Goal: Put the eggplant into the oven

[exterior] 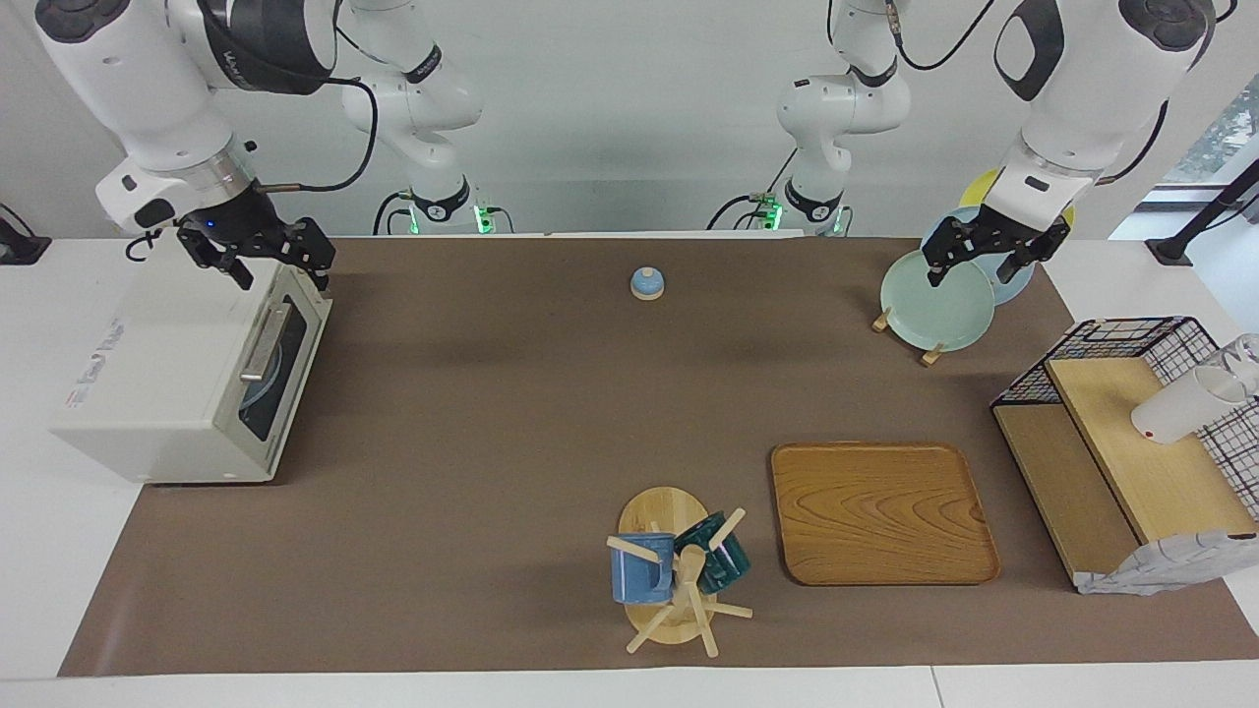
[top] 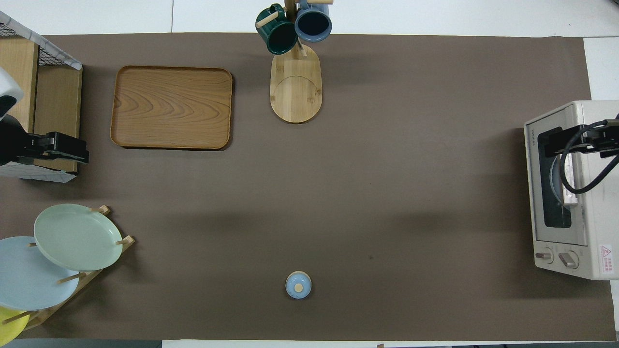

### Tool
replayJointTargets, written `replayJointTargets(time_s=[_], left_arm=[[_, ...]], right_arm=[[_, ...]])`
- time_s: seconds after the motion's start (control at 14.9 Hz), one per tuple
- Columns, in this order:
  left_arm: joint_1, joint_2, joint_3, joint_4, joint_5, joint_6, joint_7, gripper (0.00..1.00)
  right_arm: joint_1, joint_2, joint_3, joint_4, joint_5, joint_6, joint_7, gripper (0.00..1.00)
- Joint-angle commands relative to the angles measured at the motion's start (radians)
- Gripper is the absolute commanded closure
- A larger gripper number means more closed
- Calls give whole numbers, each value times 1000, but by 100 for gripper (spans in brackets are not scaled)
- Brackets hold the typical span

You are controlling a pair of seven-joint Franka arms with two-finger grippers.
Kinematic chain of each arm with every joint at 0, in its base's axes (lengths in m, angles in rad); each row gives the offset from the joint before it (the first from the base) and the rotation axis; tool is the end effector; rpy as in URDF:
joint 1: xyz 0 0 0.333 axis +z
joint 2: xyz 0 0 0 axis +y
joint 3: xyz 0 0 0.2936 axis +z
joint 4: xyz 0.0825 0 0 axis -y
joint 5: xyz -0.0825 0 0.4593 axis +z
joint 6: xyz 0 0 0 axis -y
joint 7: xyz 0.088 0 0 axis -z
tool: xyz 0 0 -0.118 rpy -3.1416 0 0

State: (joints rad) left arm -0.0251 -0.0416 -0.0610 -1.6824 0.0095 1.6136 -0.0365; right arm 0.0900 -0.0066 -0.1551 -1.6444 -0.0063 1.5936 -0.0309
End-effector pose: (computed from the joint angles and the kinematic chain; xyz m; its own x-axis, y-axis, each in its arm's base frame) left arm 0.6167 -0.0527 0.5596 0.9984 -0.0498 -0.0268 -0.0502 -0.9987 -0.0130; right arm 0.6257 -0.0417 0.5569 0.9984 -0.0339 -0.0444 -0.0338 -0.9994 0.0039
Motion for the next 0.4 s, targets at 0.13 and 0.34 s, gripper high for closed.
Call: replayJointTargets(time_s=[0.13, 0.34], left_arm=[[-10, 3, 9, 10, 21, -15, -3, 0], [-10, 3, 9, 10, 21, -15, -3, 0]], right_arm=[[0, -12, 9, -2, 20, -3, 3, 0], [0, -13, 11, -2, 19, -8, 3, 0]])
